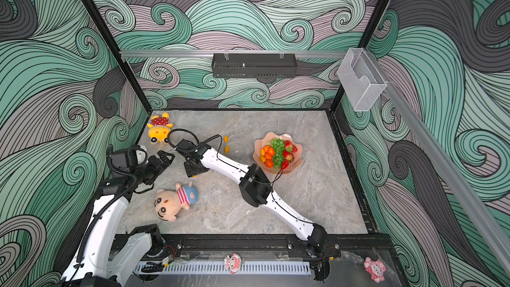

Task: Arrange fruit in a fruit bowl
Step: Pick up the fruit from the middle-left of the table.

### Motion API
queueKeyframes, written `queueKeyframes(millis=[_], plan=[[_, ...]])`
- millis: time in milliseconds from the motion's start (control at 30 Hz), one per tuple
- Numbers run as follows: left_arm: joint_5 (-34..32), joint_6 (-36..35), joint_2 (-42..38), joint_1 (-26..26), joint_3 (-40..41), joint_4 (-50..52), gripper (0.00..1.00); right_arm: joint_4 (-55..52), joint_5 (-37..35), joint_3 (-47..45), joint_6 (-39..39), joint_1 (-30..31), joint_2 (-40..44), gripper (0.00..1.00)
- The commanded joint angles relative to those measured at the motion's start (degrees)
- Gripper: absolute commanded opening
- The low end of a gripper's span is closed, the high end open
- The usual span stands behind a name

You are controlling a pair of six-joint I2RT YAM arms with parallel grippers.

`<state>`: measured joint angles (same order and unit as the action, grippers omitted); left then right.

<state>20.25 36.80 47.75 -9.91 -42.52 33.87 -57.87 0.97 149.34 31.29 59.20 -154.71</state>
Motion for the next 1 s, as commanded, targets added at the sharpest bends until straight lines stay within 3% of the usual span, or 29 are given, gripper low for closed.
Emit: queueKeyframes(millis=[0,300,967], plan=[[1.2,-0.8,-0.8,-0.6,0.2,0.2,0.99,-2.1,0.1,2.0,0.0,-0.1,-2.1,0.52],[1.7,-0.7,-0.8,-1.0,0.4,-0.1,0.99,-2.1,0.9,3.4,0.0,-0.3,-3.4,0.48],[4.4,-0.3,-2.0,-1.1,2.4,-2.2,0.99,-2.1,1.1,-1.6,0.8,-0.8,0.5,0.28]])
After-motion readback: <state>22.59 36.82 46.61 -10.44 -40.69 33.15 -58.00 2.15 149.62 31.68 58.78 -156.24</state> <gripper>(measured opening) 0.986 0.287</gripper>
